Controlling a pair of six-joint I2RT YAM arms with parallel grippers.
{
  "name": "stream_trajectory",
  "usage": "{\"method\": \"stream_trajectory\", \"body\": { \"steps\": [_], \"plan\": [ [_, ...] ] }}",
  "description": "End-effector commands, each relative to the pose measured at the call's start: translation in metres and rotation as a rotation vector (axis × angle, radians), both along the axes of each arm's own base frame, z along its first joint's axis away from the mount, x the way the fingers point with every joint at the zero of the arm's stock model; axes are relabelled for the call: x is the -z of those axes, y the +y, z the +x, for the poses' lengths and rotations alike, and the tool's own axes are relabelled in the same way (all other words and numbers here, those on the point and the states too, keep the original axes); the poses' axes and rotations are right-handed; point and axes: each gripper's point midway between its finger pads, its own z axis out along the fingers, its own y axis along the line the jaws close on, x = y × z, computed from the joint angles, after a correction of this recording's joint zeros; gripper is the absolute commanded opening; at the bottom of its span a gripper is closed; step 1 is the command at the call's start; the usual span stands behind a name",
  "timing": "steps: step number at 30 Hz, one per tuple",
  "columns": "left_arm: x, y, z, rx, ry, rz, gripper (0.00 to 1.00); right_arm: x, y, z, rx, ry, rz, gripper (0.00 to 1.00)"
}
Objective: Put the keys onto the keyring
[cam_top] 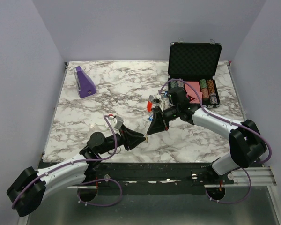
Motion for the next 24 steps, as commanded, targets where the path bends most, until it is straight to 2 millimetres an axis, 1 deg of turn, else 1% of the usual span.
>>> {"method": "stream_trajectory", "body": {
  "steps": [1,6,10,13,17,20,24],
  "plan": [
    [-0.0218,-0.0050,0.0001,0.027,-0.064,-0.039,0.39,0.0008,-0.0011,-0.0030,-0.020,0.017,0.014,0.01],
    [-0.0218,-0.0072,0.0021,0.028,-0.062,-0.030,0.37,0.0009,-0.0016,-0.0032,-0.021,0.020,0.015,0.01],
    [-0.0224,-0.0088,0.0035,0.029,-0.065,-0.026,0.32,0.0011,-0.0014,-0.0040,-0.025,0.022,0.015,0.01],
    [-0.0218,-0.0112,0.0026,0.043,-0.062,-0.019,0.26,0.0011,-0.0014,-0.0040,-0.025,0.022,0.015,0.01],
    [-0.0199,-0.0134,0.0019,0.057,-0.057,-0.010,0.14,0.0006,-0.0013,-0.0037,-0.025,0.019,0.017,0.01],
    [-0.0188,-0.0144,0.0022,0.060,-0.052,-0.003,0.00,0.0010,-0.0020,-0.0040,-0.025,0.021,0.017,0.01],
    [-0.0171,-0.0144,0.0032,0.059,-0.051,0.015,0.00,0.0007,-0.0015,-0.0040,-0.026,0.017,0.018,0.01]
  ]
}}
